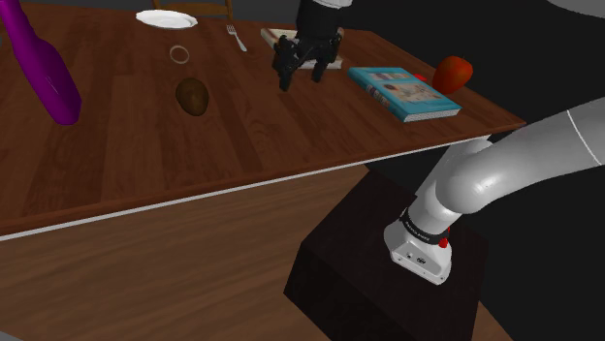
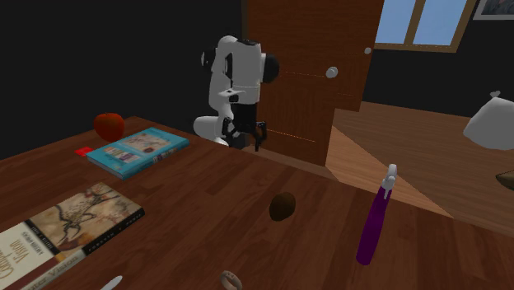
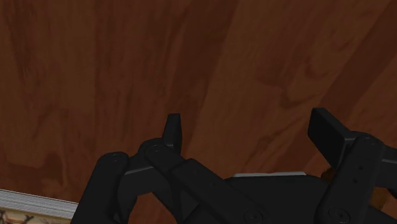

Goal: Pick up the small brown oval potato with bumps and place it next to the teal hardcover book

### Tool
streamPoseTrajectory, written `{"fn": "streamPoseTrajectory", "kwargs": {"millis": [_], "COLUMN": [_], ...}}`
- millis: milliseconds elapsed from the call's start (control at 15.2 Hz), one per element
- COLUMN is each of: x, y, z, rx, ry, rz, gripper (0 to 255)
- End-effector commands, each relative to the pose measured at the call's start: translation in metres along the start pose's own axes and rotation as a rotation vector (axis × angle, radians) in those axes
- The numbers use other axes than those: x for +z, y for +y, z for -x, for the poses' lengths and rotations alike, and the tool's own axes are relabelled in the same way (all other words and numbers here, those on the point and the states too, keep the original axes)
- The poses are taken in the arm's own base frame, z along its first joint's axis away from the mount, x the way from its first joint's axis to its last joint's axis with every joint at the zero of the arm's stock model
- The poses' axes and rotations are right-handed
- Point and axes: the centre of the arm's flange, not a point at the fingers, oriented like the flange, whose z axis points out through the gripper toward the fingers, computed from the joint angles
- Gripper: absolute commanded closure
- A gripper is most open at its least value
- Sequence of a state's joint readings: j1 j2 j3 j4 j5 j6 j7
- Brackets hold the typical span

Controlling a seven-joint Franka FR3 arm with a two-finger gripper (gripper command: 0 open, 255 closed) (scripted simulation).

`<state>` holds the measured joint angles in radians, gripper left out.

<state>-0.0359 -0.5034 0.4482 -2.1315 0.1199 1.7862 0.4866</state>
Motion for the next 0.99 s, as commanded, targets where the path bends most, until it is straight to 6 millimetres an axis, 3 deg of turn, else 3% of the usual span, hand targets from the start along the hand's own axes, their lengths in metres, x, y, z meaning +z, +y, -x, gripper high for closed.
{"fn": "streamPoseTrajectory", "kwargs": {"millis": [0,924], "x": [0.009,0.055], "y": [-0.028,-0.184], "z": [-0.012,-0.107], "rx": [0.033,0.244], "ry": [0.016,0.126], "rz": [0.008,0.088], "gripper": [0,0]}}
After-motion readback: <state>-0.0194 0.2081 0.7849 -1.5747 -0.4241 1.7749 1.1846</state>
